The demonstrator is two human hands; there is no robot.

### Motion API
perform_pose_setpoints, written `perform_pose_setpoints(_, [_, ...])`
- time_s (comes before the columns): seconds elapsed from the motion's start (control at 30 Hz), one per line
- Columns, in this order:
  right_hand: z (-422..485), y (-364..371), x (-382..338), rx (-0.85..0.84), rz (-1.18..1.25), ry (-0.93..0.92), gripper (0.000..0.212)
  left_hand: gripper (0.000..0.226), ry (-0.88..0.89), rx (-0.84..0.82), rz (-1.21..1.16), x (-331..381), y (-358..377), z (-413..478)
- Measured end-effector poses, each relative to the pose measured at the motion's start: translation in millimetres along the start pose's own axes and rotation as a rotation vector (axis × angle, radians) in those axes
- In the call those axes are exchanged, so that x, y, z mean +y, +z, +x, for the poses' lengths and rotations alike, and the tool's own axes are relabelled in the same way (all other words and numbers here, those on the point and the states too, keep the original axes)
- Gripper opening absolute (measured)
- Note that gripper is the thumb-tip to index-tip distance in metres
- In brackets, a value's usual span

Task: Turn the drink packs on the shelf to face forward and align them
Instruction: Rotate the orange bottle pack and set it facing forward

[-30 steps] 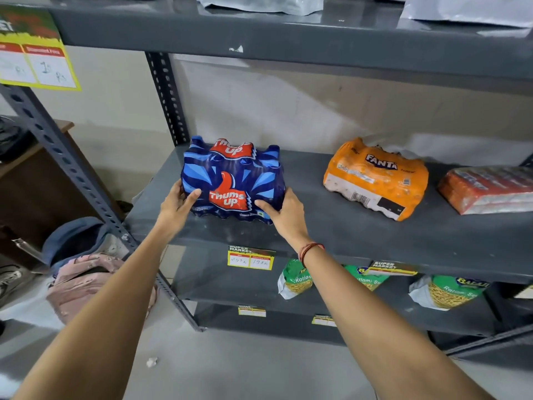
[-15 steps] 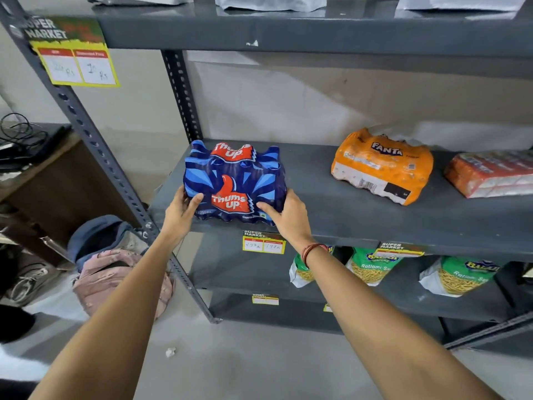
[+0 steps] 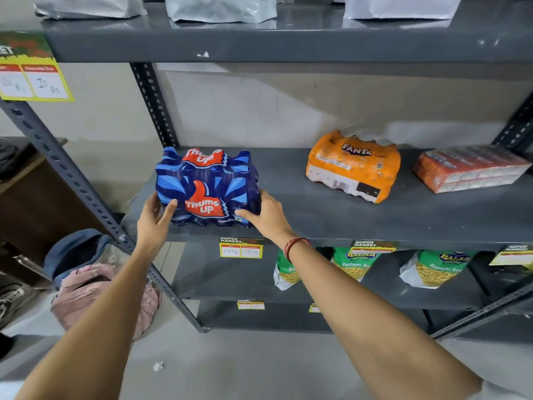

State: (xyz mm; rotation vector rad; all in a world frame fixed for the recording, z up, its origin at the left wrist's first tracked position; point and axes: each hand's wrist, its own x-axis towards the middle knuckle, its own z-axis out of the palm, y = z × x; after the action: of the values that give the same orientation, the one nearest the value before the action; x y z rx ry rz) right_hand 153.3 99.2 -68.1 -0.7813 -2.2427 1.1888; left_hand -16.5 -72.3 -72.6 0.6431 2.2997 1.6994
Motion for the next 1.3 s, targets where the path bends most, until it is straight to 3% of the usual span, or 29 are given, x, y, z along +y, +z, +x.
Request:
perform_pose_setpoints(0.1, [-4.7, -22.8, 10.1, 0.019, 0.023, 0.000, 0.065, 0.051, -0.039, 0.424, -0.040, 9.3, 35.4, -40.0])
perform_pose_setpoints(0.17, [-5.2, -47.2, 20.7, 0.087, 0.037, -0.005, 0.065, 0.040, 0.012, 0.502, -0.086, 23.9, 72.1, -74.4])
perform_pose_setpoints(0.33, [0.9, -136.1, 49.2, 0.409, 0.035, 0.003, 0.035, 0.023, 0.327, -0.078, -0.017, 56.5, 163.3, -108.0])
perform_pose_setpoints(0.43, [8.6, -194.3, 71.6, 0.618, -0.126, 0.090, 0.033, 0.028, 0.408, -0.191, 0.084, 93.1, 208.0, -78.2])
perform_pose_setpoints(0.5, [15.5, -225.0, 86.5, 0.667, -0.189, 0.235, 0.045, 0.035, 0.426, -0.213, 0.143, 116.7, 233.9, -50.0])
perform_pose_setpoints(0.6, [33.6, -255.1, 105.8, 0.534, -0.113, 0.464, 0.078, 0.051, 0.402, -0.247, 0.293, 140.6, 271.9, -1.3])
perform_pose_setpoints(0.67, [49.9, -262.0, 119.5, 0.397, 0.023, 0.573, 0.095, 0.063, 0.297, -0.294, 0.366, 153.0, 293.5, 23.9])
perform_pose_setpoints(0.73, [60.6, -260.3, 127.4, 0.318, 0.195, 0.649, 0.103, 0.073, 0.120, -0.344, 0.374, 160.6, 312.3, 40.7])
perform_pose_setpoints(0.83, [71.0, -252.3, 151.5, 0.342, 0.346, 0.636, 0.108, 0.073, -0.056, -0.445, 0.414, 158.5, 331.4, 51.1])
perform_pose_setpoints(0.93, [70.0, -248.4, 161.1, 0.358, 0.401, 0.603, 0.102, 0.073, -0.099, -0.441, 0.348, 144.8, 337.7, 52.6])
perform_pose_setpoints(1.07, [58.3, -248.1, 153.3, 0.325, 0.441, 0.525, 0.079, 0.070, -0.080, -0.400, 0.277, 132.7, 328.3, 41.7])
perform_pose_setpoints(1.3, [17.7, -240.8, 141.2, 0.225, 0.395, 0.222, 0.065, 0.059, -0.061, -0.398, -0.140, 107.8, 298.8, -7.6])
